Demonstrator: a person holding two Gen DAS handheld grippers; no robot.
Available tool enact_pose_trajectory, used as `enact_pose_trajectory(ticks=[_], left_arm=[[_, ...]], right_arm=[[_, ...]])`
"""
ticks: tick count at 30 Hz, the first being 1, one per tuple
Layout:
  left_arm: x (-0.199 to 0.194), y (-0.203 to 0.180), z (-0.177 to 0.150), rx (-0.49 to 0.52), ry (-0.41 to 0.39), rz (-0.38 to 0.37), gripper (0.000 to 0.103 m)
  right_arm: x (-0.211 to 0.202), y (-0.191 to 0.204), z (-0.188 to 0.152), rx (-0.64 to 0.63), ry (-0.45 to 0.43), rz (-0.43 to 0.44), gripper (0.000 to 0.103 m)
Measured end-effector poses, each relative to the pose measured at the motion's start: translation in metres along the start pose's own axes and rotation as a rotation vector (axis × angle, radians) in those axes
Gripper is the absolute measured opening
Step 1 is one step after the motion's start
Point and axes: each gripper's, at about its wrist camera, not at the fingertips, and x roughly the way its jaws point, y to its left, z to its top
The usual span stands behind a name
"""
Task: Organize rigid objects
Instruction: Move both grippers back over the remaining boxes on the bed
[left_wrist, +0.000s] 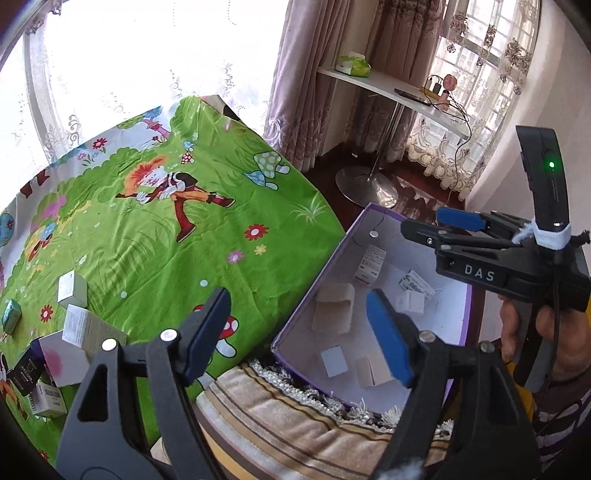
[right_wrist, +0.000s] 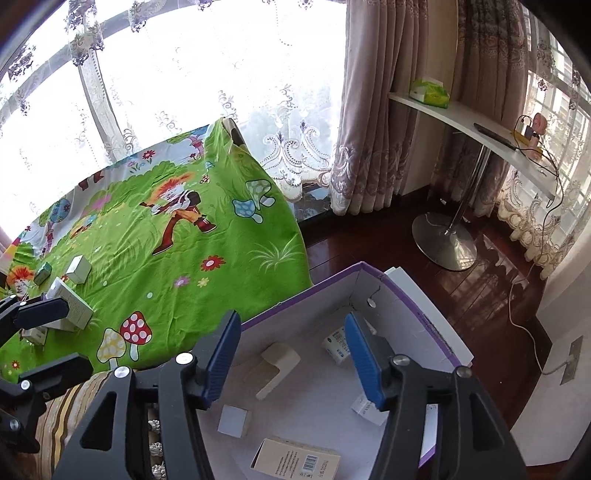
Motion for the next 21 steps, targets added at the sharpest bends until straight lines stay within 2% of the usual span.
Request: enact_pose_trajectory(ticks=[3, 4, 5, 11, 16, 21], left_arm=[[-0.015, 0.006, -0.007, 0.053, -0.074, 0.059, 0.078], [-0.019, 0.008, -0.01, 0.074, -0.081, 0.082, 0.078], [-0.022, 0.01, -0.013, 0.088, -0.081, 0.087, 0.078], [-0.039, 0.04, -0.032, 0.033, -0.059, 0.106, 0.081], [-0.063, 0.076, -0.052, -0.035, -0.084, 0.161, 0.086], [-0.092, 0.139, -0.079, -0.213, -0.109, 0.266, 0.089]], right_arm=[[-0.013, 0.009, 0.004, -0.028, -0.065, -0.039, 0.08], [-0.017, 0.012, 0.005, -0.039, -0.088, -0.052, 0.086], [-0.021, 0.017, 0.006, -0.053, -0.106, -0.063, 0.087], [-0.035, 0.05, 0.014, -0.14, -0.151, -0.051, 0.089], [-0.042, 0.084, 0.016, -0.214, -0.158, 0.015, 0.089], [-0.037, 0.118, 0.018, -0.267, -0.102, 0.1, 0.089]])
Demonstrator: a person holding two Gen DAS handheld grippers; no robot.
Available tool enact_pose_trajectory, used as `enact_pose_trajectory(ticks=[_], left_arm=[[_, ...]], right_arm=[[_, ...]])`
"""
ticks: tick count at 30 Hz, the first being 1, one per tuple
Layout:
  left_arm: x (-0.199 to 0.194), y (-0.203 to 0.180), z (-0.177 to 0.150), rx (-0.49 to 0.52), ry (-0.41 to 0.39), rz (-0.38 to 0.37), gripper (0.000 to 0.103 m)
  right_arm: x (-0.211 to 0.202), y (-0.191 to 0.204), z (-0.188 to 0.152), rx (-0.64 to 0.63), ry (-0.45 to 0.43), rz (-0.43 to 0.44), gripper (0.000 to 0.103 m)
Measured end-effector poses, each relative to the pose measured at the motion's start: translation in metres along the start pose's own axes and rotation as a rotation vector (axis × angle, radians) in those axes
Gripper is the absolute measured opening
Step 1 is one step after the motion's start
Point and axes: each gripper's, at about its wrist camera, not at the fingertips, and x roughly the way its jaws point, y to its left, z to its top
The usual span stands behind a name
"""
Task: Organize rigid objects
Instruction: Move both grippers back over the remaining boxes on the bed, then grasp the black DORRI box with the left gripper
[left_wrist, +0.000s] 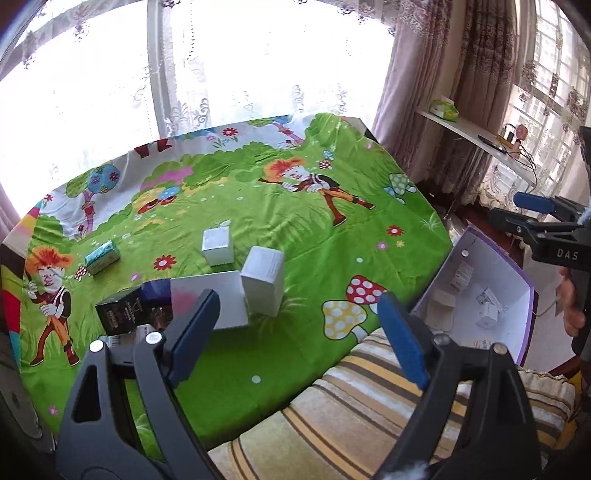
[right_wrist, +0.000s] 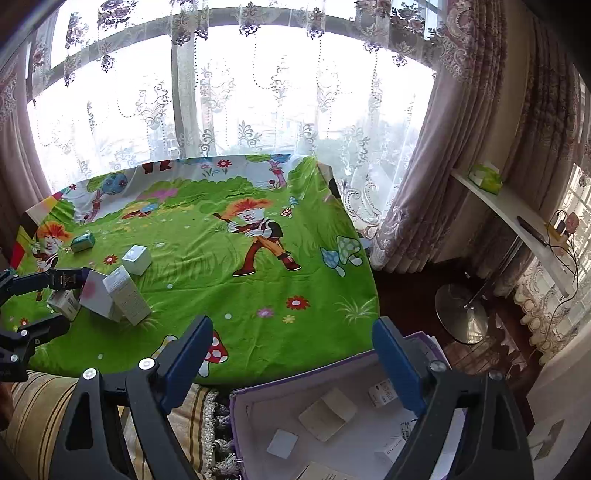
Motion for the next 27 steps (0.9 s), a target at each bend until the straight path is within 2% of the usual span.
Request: enact_pose_trajectory(ticks=[2, 6, 10, 14, 18, 27], left_arm=[[-0.003, 0.034, -0.005, -0.088, -0.001, 0.055, 0.089], [-0.006, 0.1, -0.014, -0.258, 0.012, 0.181, 0.089], [-0.006, 0.147, -0.025, -0.391, 0.026, 0.22, 0.089], [0.0, 0.168, -0.028, -0.426, 0.039, 0.258, 0.089], [0.018, 0.177, -0.028, -0.439, 0.083, 0.244, 0.089], [0.064, 0.185, -0.028, -0.41, 0.163, 0.246, 0.089]], right_arm=[[0.003, 0.014, 0.003, -0.013, 0.005, 0.06, 0.089], [0.008, 0.051, 0.01, -0.083, 0.006, 0.078, 0.089], [0.018, 0.085, 0.02, -0.126, 0.032, 0.107, 0.089], [0.033, 0.11, 0.03, -0.119, 0.086, 0.122, 0.089], [0.052, 0.132, 0.04, -0.075, 0.119, 0.151, 0.089], [0.094, 0.196, 0.032, -0.226, 0.169, 0.133, 0.089]])
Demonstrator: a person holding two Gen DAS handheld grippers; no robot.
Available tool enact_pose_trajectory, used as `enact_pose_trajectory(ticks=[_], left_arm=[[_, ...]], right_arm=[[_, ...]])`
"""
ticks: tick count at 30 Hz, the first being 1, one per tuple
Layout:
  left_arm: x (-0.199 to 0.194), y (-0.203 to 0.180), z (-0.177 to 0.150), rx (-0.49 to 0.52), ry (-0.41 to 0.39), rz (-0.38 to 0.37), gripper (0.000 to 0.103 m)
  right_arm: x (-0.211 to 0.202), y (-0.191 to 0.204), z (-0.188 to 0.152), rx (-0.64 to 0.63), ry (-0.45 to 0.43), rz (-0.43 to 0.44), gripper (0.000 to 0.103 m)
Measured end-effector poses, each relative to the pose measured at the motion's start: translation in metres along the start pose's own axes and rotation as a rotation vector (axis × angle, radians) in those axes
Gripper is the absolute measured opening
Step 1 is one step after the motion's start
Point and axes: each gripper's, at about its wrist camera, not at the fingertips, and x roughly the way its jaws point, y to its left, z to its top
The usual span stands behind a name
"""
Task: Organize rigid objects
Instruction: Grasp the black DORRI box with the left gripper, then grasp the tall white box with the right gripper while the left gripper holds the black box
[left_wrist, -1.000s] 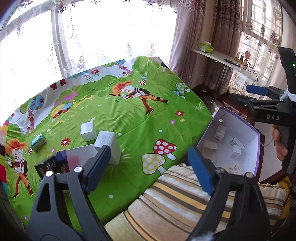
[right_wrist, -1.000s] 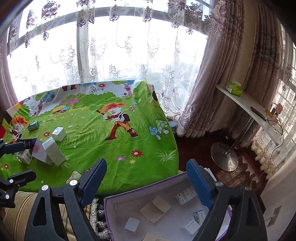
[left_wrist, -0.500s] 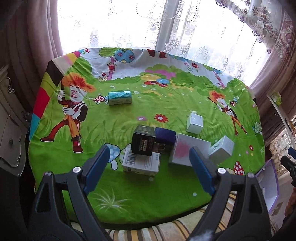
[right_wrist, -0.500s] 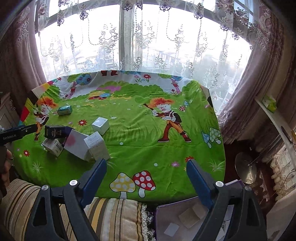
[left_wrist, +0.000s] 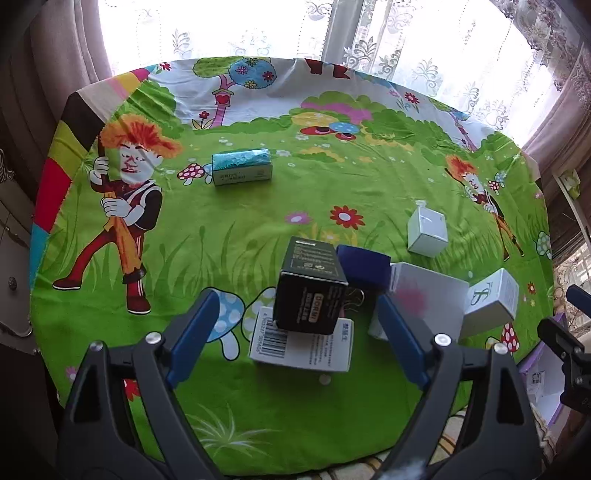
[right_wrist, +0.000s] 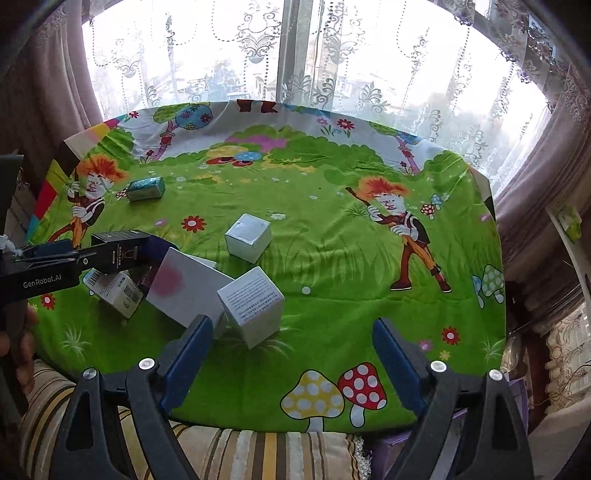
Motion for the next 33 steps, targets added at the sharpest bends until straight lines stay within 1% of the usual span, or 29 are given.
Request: enact_pose_trajectory(ticks=[4, 7, 9, 10, 11, 12, 16, 17, 19, 20, 22, 23, 24, 25, 27, 31, 33], left_arm=[[0.013, 0.0, 0.0, 0.015, 0.015, 0.01, 0.089], [0.018, 0.001, 0.0, 0.023, 0.019, 0.011, 0.081], [0.022, 0.001, -0.001, 0.027, 0.028, 0.012, 0.068], [0.025, 0.002, -0.002, 0.026, 0.036, 0.008, 0.063], [0.027, 0.002, -0.003, 0.026, 0.043, 0.006, 0.053], [0.028, 0.002, -0.004, 0.027, 0.047, 0.008, 0.048], [0.024, 0.003, -0.005, 0.026, 0.032, 0.007, 0.043], [0.022, 0.002, -0.005, 0.027, 0.026, 0.009, 0.043], [0.018, 0.002, -0.006, 0.029, 0.011, 0.012, 0.043], [0.016, 0.001, -0.006, 0.03, 0.003, 0.013, 0.043], [0.011, 0.001, -0.006, 0.031, -0.012, 0.016, 0.043], [0.008, 0.001, -0.006, 0.031, -0.021, 0.017, 0.043], [0.006, 0.001, -0.006, 0.031, -0.03, 0.018, 0.043], [0.004, 0.001, -0.006, 0.031, -0.036, 0.018, 0.043], [0.002, 0.002, -0.006, 0.027, -0.044, 0.015, 0.043], [0.0, 0.001, -0.007, 0.028, -0.049, 0.008, 0.043], [-0.001, 0.001, -0.008, 0.028, -0.05, 0.003, 0.043]], right_arm=[[0.023, 0.012, 0.001, -0.021, 0.035, 0.001, 0.089], [0.034, 0.019, 0.001, -0.046, 0.05, -0.01, 0.089], [0.042, 0.02, 0.001, -0.05, 0.062, -0.016, 0.089], [0.045, 0.021, 0.001, -0.048, 0.068, -0.015, 0.088], [0.048, 0.02, 0.002, -0.044, 0.074, -0.018, 0.088], [0.051, 0.021, 0.002, -0.039, 0.078, -0.018, 0.086], [0.057, 0.021, 0.006, -0.025, 0.079, -0.022, 0.073], [0.058, 0.021, 0.006, -0.019, 0.08, -0.021, 0.071], [0.06, 0.02, 0.007, -0.008, 0.082, -0.015, 0.06], [0.061, 0.019, 0.007, -0.005, 0.082, -0.013, 0.057], [0.062, 0.018, 0.006, -0.001, 0.086, -0.008, 0.038], [0.063, 0.017, 0.005, 0.002, 0.09, -0.001, 0.033], [0.064, 0.016, 0.004, 0.007, 0.094, 0.008, 0.024], [0.064, 0.014, 0.003, 0.013, 0.097, 0.016, 0.019], [0.065, 0.012, 0.001, 0.02, 0.102, 0.027, 0.017], [0.064, 0.005, -0.002, 0.064, 0.115, 0.075, 0.017], [0.065, 0.0, -0.003, 0.093, 0.126, 0.085, 0.017]])
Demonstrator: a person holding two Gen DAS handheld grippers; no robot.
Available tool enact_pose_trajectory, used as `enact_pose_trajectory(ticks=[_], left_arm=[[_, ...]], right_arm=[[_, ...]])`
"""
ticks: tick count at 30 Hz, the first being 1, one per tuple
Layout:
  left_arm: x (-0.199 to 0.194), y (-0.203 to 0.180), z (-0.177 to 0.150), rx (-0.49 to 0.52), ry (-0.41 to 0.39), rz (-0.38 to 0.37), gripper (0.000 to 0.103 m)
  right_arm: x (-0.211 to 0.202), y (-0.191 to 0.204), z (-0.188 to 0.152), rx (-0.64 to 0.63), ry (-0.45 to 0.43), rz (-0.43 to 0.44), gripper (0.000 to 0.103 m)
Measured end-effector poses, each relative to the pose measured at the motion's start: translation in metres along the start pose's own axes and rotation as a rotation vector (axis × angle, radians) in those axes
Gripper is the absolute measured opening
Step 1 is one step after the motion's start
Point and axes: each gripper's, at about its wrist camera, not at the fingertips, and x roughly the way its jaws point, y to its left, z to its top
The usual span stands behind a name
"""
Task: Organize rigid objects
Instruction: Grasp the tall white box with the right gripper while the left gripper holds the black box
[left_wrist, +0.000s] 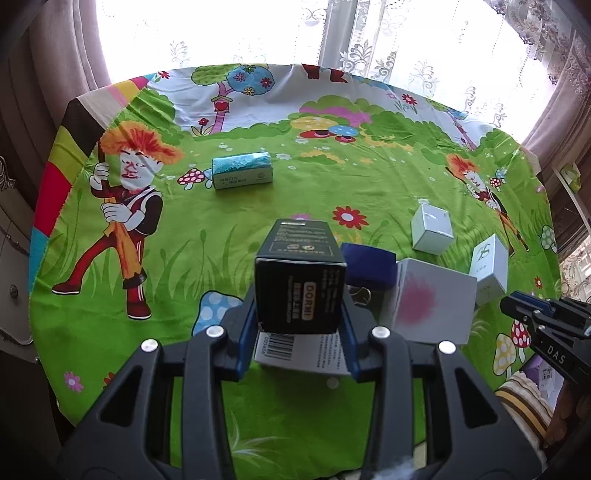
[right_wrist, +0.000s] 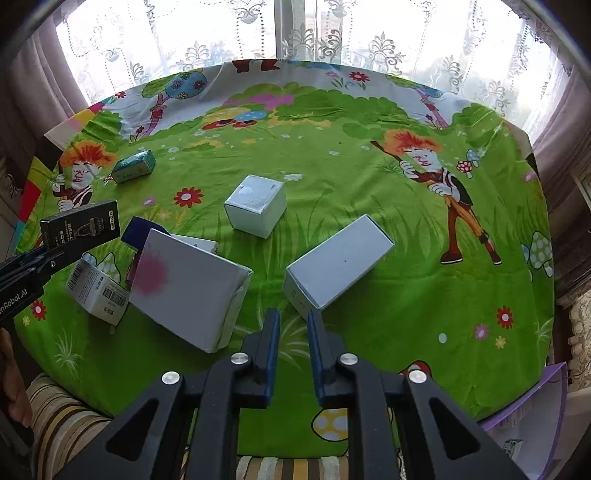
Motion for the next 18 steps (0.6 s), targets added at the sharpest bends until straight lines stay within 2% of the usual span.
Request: enact_pose_trajectory(ticks=[5, 8, 13, 18], left_arm=[[-0.006, -0.002, 0.0, 0.002, -0.023, -0.009, 0.043], [-0.01, -0.003, 0.0, 0.006, -0.037, -0.012, 0.043], [-0.012, -0.007, -0.002, 0.017, -0.038, -0.019, 0.043], [-0.014, -0.009, -0.003, 0.02, -0.045, -0.016, 0.043]], right_arm=[[0.003, -0.019, 0.005, 0.104, 0.028, 0.034, 0.02], [0.007, -0.035, 0.011, 0.202, 0.063, 0.049, 0.029], [0.015, -0.048, 0.024, 0.337, 0.119, 0.115, 0.051], [0.027, -0.047, 0.041, 0.384, 0.137, 0.083, 0.053]])
